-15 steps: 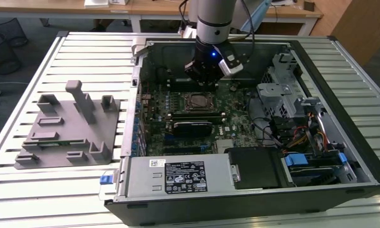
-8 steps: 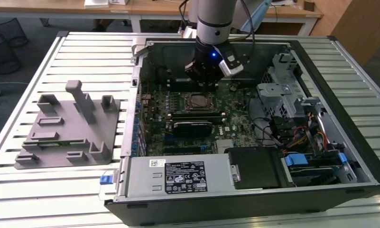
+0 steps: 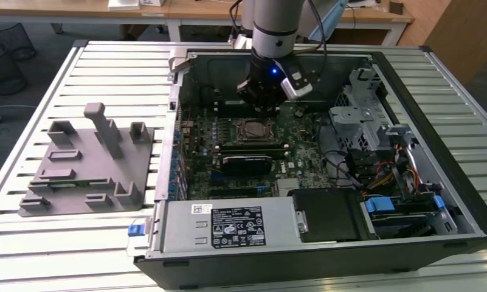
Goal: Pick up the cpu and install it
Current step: 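Install the second cpu locking lever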
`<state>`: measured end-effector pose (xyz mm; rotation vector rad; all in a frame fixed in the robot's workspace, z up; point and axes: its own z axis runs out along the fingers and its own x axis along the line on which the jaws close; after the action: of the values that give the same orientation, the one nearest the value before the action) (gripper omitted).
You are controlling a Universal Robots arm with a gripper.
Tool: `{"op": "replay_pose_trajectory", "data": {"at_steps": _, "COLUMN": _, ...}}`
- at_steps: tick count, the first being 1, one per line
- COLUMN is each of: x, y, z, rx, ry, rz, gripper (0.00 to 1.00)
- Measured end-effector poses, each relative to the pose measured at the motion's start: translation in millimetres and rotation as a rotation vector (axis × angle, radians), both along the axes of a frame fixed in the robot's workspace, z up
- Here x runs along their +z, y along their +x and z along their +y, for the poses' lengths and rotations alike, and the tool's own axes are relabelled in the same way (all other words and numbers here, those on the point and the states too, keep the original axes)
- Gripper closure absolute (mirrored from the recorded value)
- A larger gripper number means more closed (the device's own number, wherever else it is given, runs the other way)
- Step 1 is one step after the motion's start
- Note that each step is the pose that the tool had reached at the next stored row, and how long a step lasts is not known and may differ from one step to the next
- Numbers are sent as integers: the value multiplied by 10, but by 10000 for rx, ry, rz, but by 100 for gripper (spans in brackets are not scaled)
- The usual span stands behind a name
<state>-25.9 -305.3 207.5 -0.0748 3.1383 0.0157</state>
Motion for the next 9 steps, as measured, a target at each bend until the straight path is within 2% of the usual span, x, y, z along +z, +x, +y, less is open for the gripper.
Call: {"op": "replay_pose_trajectory", "data": {"at_steps": 9, "x": 0, "y": 0, "z": -75, "rx": 0, "ry": -1, "rz": 0, "gripper": 89}}
